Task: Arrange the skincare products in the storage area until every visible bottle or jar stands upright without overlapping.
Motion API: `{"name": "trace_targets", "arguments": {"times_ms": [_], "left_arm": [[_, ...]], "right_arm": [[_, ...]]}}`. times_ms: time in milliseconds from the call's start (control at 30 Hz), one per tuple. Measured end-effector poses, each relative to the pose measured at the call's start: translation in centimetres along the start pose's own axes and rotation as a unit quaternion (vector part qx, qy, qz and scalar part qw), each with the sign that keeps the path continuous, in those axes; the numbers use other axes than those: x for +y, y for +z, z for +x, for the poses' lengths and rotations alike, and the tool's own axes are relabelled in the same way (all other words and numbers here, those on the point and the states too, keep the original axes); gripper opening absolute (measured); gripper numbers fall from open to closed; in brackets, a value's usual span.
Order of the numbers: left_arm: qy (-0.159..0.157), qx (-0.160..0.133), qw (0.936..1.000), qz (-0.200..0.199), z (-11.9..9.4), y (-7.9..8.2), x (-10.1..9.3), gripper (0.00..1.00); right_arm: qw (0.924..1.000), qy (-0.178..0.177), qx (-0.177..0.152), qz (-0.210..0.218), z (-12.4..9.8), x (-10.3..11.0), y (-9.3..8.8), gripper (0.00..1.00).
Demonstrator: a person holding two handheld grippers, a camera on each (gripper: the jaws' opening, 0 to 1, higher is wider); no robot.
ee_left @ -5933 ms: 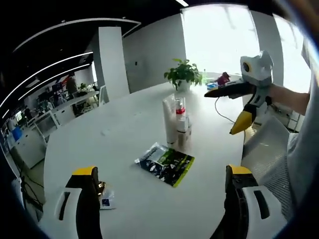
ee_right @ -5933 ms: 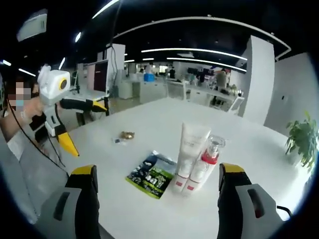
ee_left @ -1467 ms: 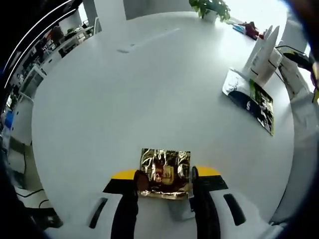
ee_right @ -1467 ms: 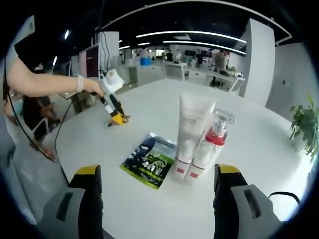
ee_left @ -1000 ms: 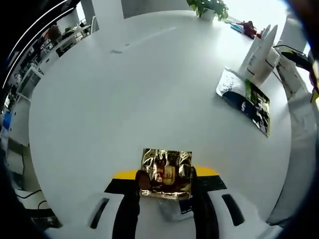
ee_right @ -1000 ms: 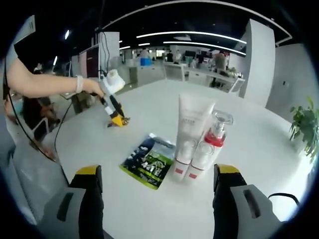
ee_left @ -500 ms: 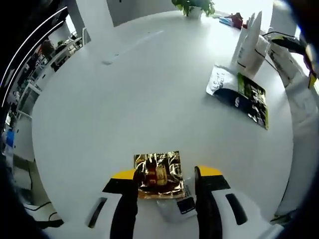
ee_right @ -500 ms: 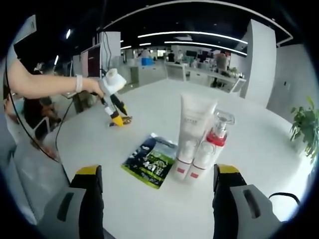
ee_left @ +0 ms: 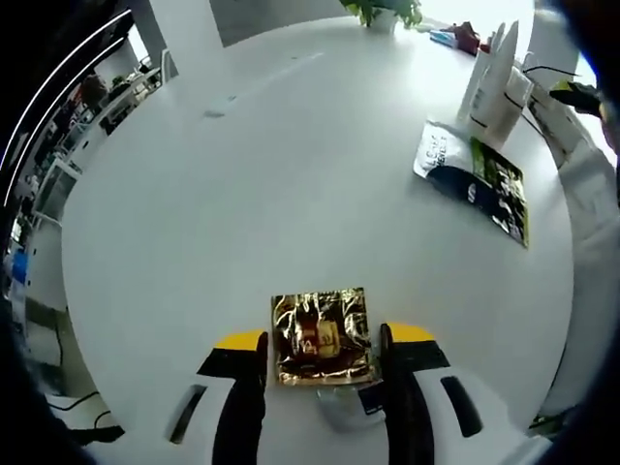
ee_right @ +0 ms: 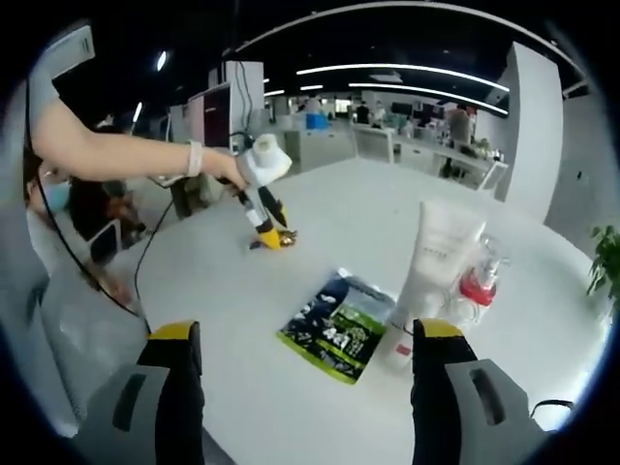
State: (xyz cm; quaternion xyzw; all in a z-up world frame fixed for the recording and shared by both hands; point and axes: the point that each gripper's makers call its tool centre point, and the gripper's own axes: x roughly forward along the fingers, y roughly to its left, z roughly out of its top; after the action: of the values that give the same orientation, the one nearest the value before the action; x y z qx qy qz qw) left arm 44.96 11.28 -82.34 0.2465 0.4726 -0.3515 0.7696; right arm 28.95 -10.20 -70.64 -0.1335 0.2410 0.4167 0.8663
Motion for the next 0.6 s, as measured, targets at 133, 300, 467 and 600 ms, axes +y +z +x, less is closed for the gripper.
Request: {"name": "trace_targets", "arguments": {"times_ms": [133, 300, 467, 600], "left_arm": [[-0.004, 0.0, 0.9999, -0.012, 0.0, -0.3, 0.0, 0.45], [-0.004, 0.006, 0.9999, -0.016, 0.0, -0.2, -0.7, 0.41], [-0.004, 0.007, 0.9997, -0.022, 0.6, 0.0, -0.4, 0.39], [-0.003, 0.009, 0.9996, -0.026, 0.7, 0.0, -0.7, 0.38]], "right_arm": [[0.9998, 0.019, -0.003, -0.008, 1.1, 1.1, 0.6, 0.89], [0.9994, 0.032, -0.003, -0.015, 2.3, 1.8, 0.9, 0.88], [0.9989, 0.046, -0.003, -0.011, 3.1, 2.5, 1.1, 0.88], [0.9988, 0.049, 0.0, -0.01, 3.4, 2.6, 0.9, 0.88]]}}
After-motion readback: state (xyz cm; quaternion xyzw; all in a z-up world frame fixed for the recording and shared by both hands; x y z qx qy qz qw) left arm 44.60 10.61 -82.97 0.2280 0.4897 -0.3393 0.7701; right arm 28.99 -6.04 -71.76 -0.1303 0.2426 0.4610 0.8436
